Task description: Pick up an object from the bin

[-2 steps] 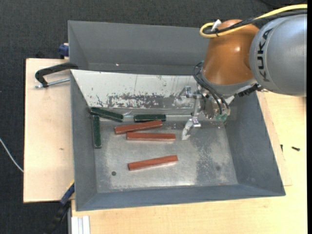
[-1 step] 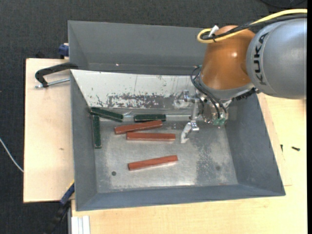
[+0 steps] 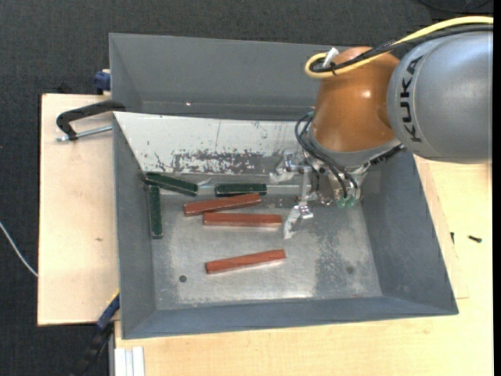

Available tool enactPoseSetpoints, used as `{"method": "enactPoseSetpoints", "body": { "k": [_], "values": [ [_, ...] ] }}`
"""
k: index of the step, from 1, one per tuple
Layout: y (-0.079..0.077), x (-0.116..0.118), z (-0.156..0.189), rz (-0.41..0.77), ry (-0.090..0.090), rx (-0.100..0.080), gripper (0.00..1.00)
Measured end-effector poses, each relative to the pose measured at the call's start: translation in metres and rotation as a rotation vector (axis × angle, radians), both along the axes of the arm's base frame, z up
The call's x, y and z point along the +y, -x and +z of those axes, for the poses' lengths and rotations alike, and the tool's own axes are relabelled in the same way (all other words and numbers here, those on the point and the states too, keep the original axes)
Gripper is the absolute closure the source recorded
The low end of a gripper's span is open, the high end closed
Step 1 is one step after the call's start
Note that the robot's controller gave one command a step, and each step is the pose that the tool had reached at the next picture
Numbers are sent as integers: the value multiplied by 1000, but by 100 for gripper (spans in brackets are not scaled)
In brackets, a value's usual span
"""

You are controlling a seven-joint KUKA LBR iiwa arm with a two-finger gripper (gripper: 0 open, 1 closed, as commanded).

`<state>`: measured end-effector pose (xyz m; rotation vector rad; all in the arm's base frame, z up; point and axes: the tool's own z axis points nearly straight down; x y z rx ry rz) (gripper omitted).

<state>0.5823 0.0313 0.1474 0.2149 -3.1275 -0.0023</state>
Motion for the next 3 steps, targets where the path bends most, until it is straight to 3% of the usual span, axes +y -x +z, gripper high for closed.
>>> {"method": "enactPoseSetpoints", "body": {
  "k": [1, 2, 3],
  "values": [
    [11, 20, -69, 160, 2, -5, 100],
    [11, 20, -69, 159, 2, -5, 100],
    [5, 8, 64, 189, -1, -14, 100]
  ]
}}
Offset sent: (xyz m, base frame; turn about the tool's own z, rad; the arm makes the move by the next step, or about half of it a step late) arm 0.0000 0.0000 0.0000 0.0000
